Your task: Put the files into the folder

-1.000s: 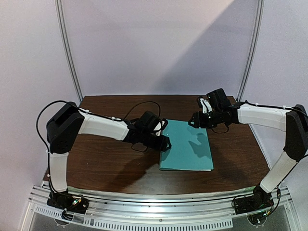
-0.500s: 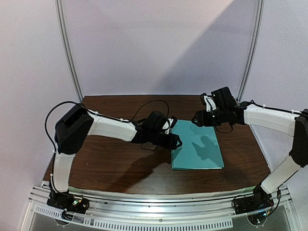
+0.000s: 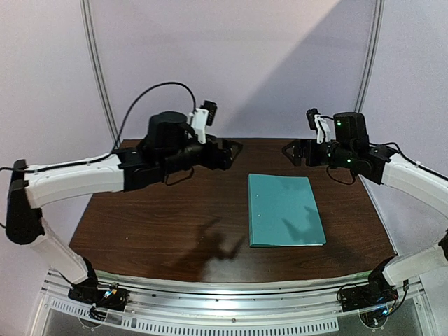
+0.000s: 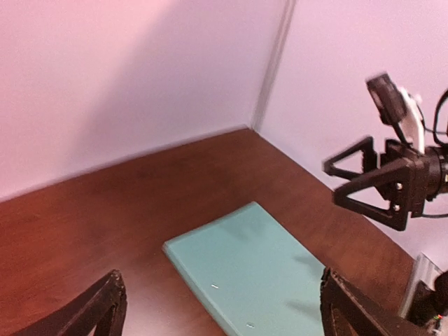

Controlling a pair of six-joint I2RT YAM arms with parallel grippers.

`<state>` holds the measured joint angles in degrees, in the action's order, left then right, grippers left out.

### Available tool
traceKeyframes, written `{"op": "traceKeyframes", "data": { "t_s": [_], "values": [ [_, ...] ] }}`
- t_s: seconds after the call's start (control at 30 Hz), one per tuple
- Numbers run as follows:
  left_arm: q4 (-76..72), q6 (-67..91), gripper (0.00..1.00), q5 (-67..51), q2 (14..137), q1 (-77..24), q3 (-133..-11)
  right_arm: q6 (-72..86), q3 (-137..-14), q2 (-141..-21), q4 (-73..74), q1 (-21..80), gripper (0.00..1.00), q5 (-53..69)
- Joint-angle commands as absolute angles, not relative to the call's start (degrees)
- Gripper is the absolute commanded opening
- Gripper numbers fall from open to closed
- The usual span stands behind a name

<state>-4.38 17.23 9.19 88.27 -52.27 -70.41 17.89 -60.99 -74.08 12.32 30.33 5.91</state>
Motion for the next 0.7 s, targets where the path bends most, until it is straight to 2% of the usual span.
{"op": "traceKeyframes", "data": {
  "t_s": [0.0, 0.3, 0.5, 0.67],
  "values": [
    [-2.04, 11.13, 0.99, 21.48, 79.76, -50.73, -64.27, 16.70, -57.79, -69.00, 5.98, 30.38, 0.99, 6.06],
    [3.24, 7.54, 1.00, 35.34, 62.17, -45.11, -53.47, 17.69, -47.43, -60.89, -6.75, 30.35, 0.99, 3.82],
    [4.34, 7.46, 0.99, 38.26, 54.41, -41.36, -48.65, 17.48, -44.81, -59.68, -9.67, 30.40, 0.99, 6.21],
    [4.23, 7.33, 1.00, 39.18, 52.82, -41.15, -47.90, 17.92, -44.26, -60.02, -10.89, 30.36, 0.99, 7.06]
  ]
}}
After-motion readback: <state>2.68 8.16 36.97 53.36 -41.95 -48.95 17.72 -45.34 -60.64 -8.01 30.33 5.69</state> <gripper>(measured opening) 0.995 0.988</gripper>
